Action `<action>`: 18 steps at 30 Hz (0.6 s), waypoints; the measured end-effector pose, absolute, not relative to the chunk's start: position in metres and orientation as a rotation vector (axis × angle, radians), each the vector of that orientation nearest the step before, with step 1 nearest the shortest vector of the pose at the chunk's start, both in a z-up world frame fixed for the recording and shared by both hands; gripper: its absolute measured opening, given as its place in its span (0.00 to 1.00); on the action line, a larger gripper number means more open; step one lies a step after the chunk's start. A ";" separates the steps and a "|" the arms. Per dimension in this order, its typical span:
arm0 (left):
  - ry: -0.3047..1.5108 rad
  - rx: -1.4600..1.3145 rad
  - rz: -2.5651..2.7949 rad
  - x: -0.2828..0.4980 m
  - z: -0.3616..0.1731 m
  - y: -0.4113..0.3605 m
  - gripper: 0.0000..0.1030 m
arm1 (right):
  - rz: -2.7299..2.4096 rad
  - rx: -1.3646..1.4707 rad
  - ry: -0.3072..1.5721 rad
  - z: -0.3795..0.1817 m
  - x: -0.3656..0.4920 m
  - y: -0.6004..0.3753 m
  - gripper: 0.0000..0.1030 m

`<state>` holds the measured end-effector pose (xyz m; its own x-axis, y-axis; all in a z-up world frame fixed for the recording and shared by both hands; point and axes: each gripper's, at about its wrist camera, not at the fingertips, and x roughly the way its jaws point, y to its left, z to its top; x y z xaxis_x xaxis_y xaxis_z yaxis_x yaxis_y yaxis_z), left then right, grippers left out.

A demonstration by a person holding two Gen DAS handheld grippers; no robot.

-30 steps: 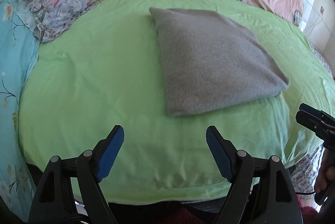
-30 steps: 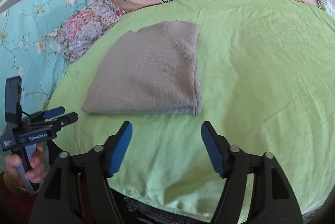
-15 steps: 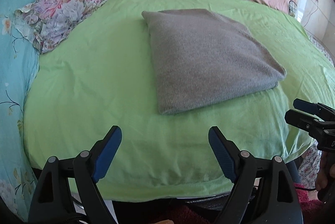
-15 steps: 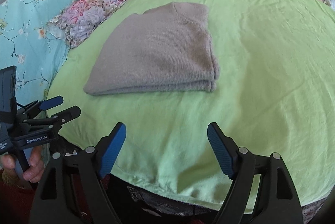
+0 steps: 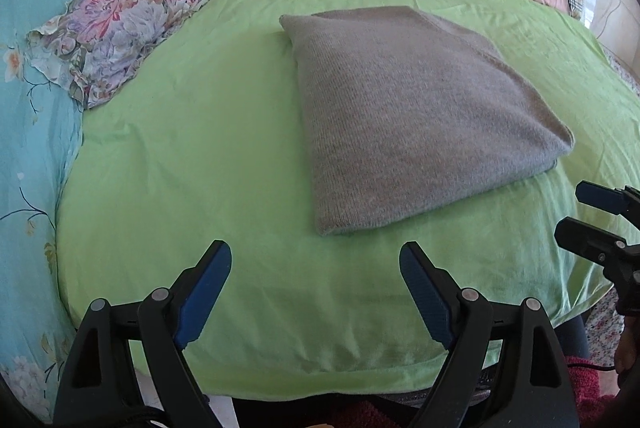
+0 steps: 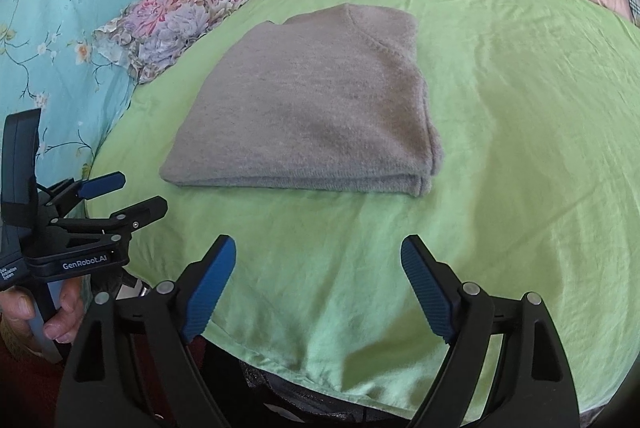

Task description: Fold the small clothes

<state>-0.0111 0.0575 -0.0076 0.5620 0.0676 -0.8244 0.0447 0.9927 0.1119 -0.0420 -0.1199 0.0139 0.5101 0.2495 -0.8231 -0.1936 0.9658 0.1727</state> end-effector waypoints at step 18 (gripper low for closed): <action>1.011 0.133 0.041 0.007 -0.003 0.060 0.85 | 0.272 0.013 1.055 0.022 -0.009 -0.103 0.85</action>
<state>0.0071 0.0605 -0.0032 0.5307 0.0953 -0.8422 0.0276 0.9912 0.1296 -0.0092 -0.1034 0.0218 0.4632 0.2276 -0.8565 -0.2151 0.9664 0.1405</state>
